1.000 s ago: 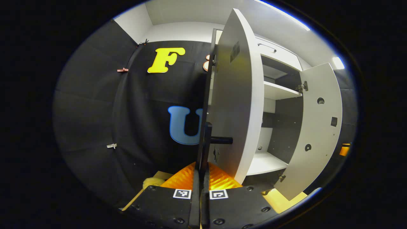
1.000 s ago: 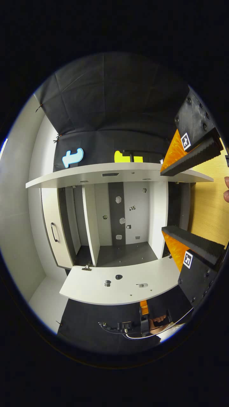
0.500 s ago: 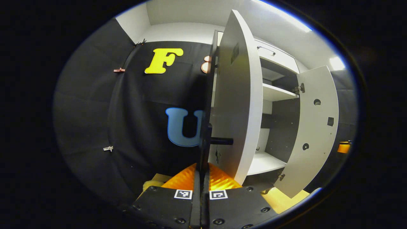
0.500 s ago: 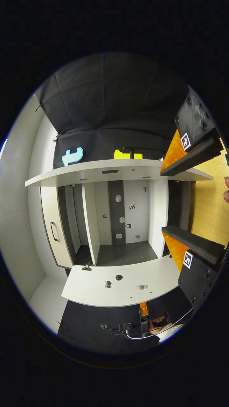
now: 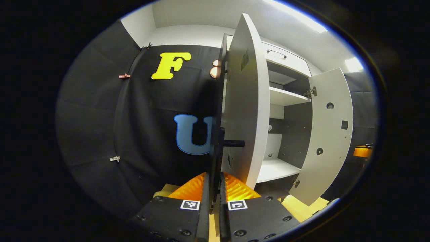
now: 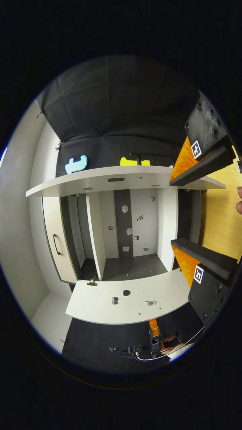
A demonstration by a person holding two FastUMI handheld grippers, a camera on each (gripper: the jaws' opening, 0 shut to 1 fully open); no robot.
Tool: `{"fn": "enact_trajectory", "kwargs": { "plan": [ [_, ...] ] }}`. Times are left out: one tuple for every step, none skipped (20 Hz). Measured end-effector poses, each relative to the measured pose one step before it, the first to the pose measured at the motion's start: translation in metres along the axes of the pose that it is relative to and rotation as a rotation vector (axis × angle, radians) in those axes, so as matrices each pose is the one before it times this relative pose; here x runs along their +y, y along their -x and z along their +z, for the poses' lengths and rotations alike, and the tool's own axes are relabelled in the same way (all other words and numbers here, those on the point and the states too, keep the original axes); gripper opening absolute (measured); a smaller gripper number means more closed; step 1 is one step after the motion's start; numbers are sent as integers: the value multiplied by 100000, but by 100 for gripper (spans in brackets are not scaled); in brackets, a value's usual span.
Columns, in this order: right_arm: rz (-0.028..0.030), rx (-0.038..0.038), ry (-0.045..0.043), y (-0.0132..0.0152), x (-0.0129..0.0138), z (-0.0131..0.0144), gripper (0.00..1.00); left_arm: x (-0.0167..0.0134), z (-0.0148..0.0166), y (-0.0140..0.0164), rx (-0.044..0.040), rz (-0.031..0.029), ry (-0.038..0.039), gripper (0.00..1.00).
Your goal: Open the right door of the double-door shoe cabinet with the right hand, and open the left door with the left hand.
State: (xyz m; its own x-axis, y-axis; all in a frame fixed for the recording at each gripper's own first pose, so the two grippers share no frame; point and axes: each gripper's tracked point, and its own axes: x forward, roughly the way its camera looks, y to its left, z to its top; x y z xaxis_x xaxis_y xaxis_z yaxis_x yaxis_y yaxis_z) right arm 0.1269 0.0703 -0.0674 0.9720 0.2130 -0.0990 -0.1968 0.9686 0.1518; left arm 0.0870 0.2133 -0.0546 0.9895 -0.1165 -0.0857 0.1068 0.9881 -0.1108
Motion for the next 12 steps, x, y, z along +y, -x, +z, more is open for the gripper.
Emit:
{"fn": "enact_trajectory", "kwargs": {
  "plan": [
    [362,119,115,-9,11,-16,98,-29,-166,499,274,967,-235,17],
    [334,86,183,33,15,-27,98,64,2,627,30,1279,-9,17],
    [243,190,141,-12,23,-8,98,130,38,720,-220,1918,-142,17],
    [315,157,5,37,20,1,98,10,205,775,-793,1898,-698,16],
    [218,96,-137,-34,24,-16,98,-176,237,625,-758,1124,-346,17],
    [207,59,-112,-37,1,24,98,-395,320,721,-1006,658,-122,18],
    [83,-108,-59,39,-1,-8,98,-341,404,657,-981,753,275,20],
    [127,-96,19,33,27,60,98,-456,238,622,-816,225,255,22],
    [17,-252,23,-27,-22,46,98,-547,304,537,-748,52,276,27],
    [31,-138,-19,43,-9,31,98,-594,278,500,-471,73,-354,35],
    [101,-180,-117,-7,27,38,98,-454,241,223,-297,-61,-516,35],
    [90,-39,20,-8,-11,14,98,-567,274,362,-567,-98,-456,57]
  ]
}}
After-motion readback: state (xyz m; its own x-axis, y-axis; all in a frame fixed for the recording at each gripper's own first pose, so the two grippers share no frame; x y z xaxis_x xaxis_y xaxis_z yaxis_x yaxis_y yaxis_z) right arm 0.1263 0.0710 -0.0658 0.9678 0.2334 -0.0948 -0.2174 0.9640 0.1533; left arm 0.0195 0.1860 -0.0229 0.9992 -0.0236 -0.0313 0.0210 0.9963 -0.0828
